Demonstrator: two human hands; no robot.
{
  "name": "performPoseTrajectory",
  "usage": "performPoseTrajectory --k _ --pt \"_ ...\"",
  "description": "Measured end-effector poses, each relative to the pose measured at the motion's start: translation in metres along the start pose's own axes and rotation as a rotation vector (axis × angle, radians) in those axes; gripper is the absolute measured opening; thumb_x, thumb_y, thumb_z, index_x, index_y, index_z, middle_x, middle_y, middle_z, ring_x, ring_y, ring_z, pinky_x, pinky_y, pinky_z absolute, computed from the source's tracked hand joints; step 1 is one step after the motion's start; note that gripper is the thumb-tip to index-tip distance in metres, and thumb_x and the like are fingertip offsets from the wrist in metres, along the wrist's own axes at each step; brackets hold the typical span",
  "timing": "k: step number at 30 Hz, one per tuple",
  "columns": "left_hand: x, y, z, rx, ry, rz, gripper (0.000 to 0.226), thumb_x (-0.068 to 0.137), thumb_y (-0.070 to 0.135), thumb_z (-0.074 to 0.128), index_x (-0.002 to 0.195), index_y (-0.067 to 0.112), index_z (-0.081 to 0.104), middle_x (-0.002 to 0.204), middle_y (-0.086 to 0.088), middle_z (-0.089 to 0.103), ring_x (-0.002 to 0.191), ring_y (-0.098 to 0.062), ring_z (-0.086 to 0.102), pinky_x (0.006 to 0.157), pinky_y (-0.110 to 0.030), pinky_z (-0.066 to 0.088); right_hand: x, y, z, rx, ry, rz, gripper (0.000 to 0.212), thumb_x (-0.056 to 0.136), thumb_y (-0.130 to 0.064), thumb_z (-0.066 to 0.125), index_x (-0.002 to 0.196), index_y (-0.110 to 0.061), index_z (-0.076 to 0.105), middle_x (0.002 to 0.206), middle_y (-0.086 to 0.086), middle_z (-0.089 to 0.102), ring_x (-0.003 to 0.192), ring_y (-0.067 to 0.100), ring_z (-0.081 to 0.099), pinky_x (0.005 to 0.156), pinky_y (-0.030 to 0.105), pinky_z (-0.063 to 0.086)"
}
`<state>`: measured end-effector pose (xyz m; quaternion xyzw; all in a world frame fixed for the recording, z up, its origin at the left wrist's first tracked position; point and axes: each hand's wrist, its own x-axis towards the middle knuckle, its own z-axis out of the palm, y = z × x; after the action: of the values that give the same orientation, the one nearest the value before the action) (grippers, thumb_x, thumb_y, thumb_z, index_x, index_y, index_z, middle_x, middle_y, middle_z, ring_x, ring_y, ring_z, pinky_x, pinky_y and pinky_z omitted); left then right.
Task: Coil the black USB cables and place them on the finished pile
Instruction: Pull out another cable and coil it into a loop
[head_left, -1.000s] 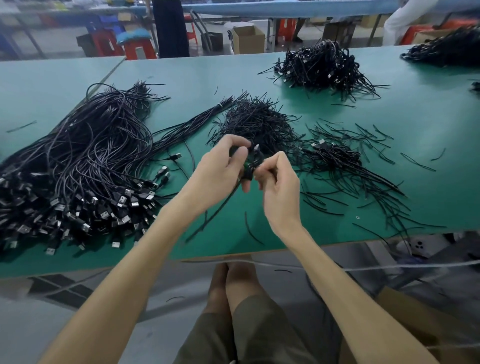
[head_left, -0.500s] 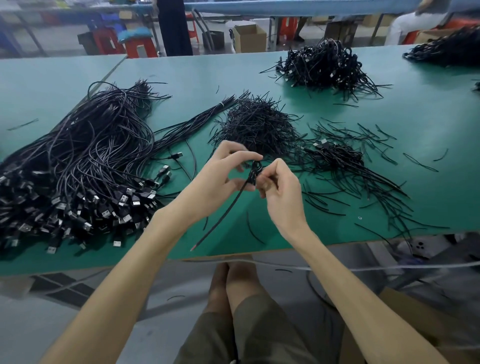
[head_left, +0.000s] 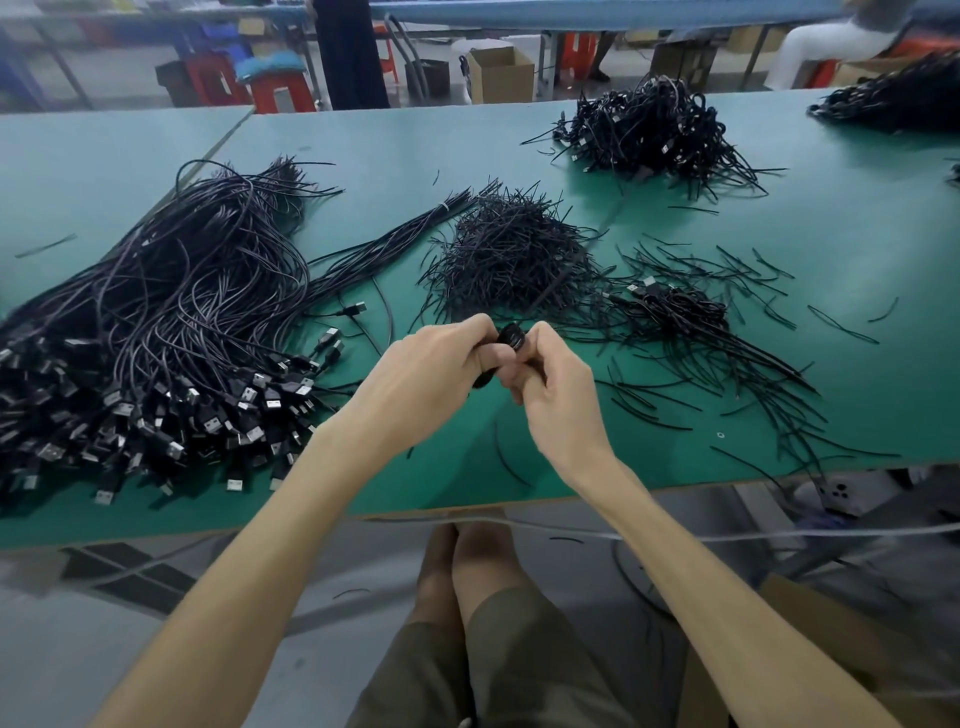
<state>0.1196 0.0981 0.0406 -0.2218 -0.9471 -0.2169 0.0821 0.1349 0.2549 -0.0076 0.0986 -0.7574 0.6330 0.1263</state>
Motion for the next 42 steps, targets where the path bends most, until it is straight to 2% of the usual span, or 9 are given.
performPoseTrajectory --k 10,15,19,22,26,30,34,37,42 --pt "0.000 0.001 -0.002 -0.347 -0.075 -0.143 0.021 0.103 0.044 0.053 0.119 0.031 0.049 0.061 0.005 0.069 0.046 -0.011 0.061 0.054 -0.038 0.054 0.001 0.010 -0.001 -0.164 -0.066 -0.156 0.027 0.087 0.024 0.046 0.079 -0.001 0.044 0.073 -0.011 0.054 0.067 -0.002 0.053 0.068 0.011 0.044" --pt "0.004 0.003 0.006 -0.603 -0.044 -0.312 0.026 0.105 0.025 0.053 0.131 0.024 0.055 0.051 0.001 0.062 0.039 -0.014 0.049 0.041 -0.018 0.037 0.001 0.009 -0.005 -0.393 -0.103 -0.333 0.037 0.074 0.026 0.043 0.088 -0.008 0.047 0.087 -0.005 0.053 0.082 -0.006 0.057 0.072 0.046 0.058" --pt "-0.003 0.010 0.005 -0.792 -0.086 -0.273 0.038 0.109 0.005 0.038 0.140 0.020 0.052 0.060 -0.001 0.065 0.045 -0.015 0.048 0.045 -0.021 0.039 -0.001 0.012 -0.008 -0.536 -0.006 -0.401 0.031 0.074 0.022 0.049 0.085 -0.007 0.047 0.083 0.006 0.054 0.073 0.018 0.046 0.059 0.048 0.049" --pt "-0.006 0.012 0.000 -0.708 -0.177 -0.151 0.040 0.107 -0.006 0.031 0.135 0.004 0.058 0.073 -0.005 0.067 0.057 -0.015 0.059 0.053 -0.023 0.044 -0.003 0.010 -0.009 -0.448 0.022 -0.325 0.037 0.071 0.018 0.041 0.086 -0.016 0.039 0.084 -0.001 0.049 0.072 0.011 0.039 0.061 0.041 0.045" --pt "-0.006 0.010 -0.009 -0.546 -0.272 -0.103 0.049 0.100 -0.012 0.039 0.139 0.014 0.056 0.084 -0.001 0.070 0.066 -0.016 0.064 0.059 -0.029 0.048 -0.003 0.011 -0.007 -0.486 0.036 -0.326 0.037 0.073 0.023 0.046 0.087 -0.011 0.044 0.087 0.000 0.050 0.074 0.014 0.040 0.063 0.042 0.046" --pt "-0.005 0.015 -0.013 -0.058 -0.196 -0.105 0.020 0.101 0.031 0.058 0.120 0.029 0.066 0.085 0.009 0.065 0.079 -0.012 0.060 0.074 -0.038 0.051 -0.002 0.018 -0.007 -0.564 0.013 -0.366 0.026 0.080 0.025 0.048 0.095 0.005 0.055 0.091 0.015 0.054 0.076 0.030 0.050 0.063 0.053 0.048" --pt "-0.004 0.022 -0.012 0.160 -0.082 -0.091 0.031 0.102 0.049 0.048 0.108 0.022 0.062 0.097 0.006 0.053 0.091 -0.023 0.058 0.071 -0.040 0.047 0.002 0.022 -0.003 -0.500 0.104 -0.396 0.020 0.085 0.022 0.052 0.099 0.011 0.061 0.094 0.022 0.061 0.082 0.038 0.061 0.071 0.048 0.054" --pt "-0.004 0.026 -0.009 0.179 0.033 -0.055 0.044 0.100 0.056 0.043 0.095 0.015 0.060 0.095 0.003 0.045 0.079 -0.023 0.052 0.065 -0.041 0.045 0.003 0.023 0.002 -0.345 0.193 -0.364 0.018 0.090 0.015 0.055 0.098 0.001 0.062 0.088 0.006 0.063 0.078 0.010 0.058 0.076 0.020 0.052" --pt "-0.001 0.029 -0.005 0.207 0.088 -0.075 0.050 0.106 0.052 0.033 0.076 0.016 0.049 0.088 0.001 0.051 0.074 -0.030 0.056 0.062 -0.041 0.042 0.005 0.019 0.005 -0.145 0.185 -0.246 0.035 0.086 0.017 0.052 0.083 -0.018 0.047 0.083 -0.010 0.060 0.079 -0.006 0.063 0.074 0.009 0.048"
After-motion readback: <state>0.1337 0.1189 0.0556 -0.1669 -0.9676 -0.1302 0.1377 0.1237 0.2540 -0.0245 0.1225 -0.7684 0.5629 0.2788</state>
